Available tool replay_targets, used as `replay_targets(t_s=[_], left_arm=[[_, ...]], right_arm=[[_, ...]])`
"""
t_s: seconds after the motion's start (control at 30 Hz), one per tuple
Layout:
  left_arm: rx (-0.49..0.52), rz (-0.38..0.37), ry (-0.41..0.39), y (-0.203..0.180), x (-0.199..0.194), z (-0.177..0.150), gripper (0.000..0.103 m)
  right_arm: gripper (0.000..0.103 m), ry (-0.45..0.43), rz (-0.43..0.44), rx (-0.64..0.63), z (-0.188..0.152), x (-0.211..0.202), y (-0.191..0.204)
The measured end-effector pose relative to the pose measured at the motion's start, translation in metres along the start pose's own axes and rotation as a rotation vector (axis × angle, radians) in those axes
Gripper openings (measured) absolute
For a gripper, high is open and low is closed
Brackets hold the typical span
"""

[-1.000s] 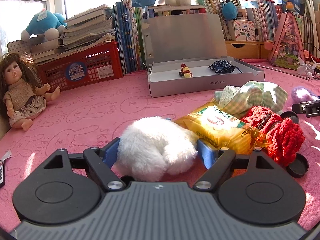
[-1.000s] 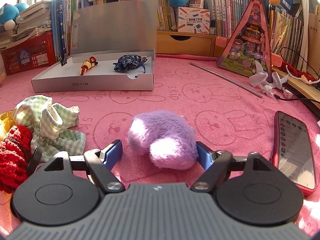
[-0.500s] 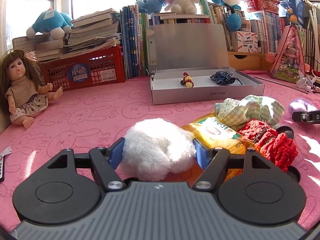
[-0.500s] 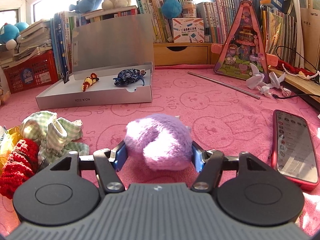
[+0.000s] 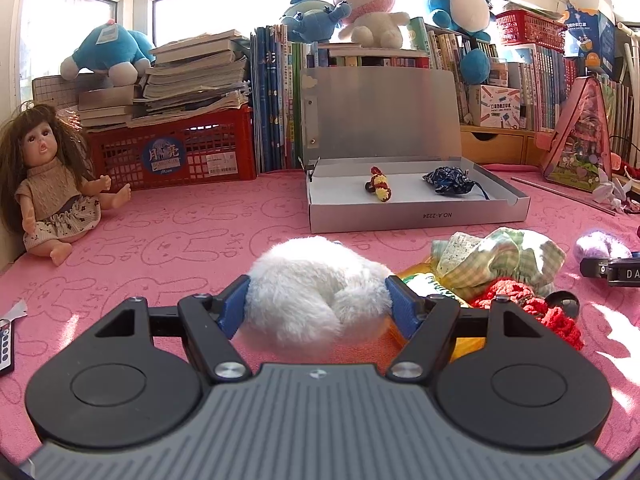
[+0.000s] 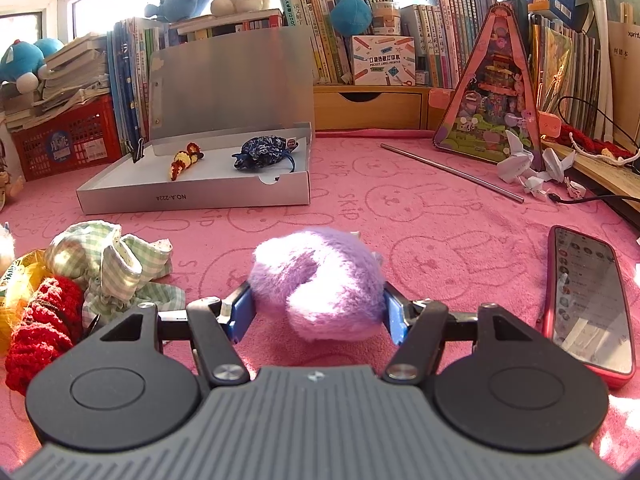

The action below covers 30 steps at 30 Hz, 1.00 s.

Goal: Organize objects
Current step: 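Grasp the white plush with the left tool while the right tool grasps the lilac plush, then carry both plushes into the white box and open both tools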

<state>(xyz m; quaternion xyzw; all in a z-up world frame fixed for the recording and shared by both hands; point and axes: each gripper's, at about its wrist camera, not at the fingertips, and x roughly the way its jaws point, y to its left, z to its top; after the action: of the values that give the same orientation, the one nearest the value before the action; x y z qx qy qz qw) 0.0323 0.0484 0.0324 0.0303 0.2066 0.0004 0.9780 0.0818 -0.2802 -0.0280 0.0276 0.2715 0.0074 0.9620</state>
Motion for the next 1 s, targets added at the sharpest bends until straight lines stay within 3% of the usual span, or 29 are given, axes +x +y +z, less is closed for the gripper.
replay_targets(t_s=[0.43,1.0], left_arm=[[0.001,-0.070,-0.015,-0.003,0.013,0.039,0.076],[-0.079,-0.149,0.015,-0.006,0.074,0.115,0.076]], right_arm=[[0.067,-0.043,0.071,-0.001,0.050,-0.001,0.002],[0.067,-0.070,0.160,-0.039,0.114,0.029,0.018]])
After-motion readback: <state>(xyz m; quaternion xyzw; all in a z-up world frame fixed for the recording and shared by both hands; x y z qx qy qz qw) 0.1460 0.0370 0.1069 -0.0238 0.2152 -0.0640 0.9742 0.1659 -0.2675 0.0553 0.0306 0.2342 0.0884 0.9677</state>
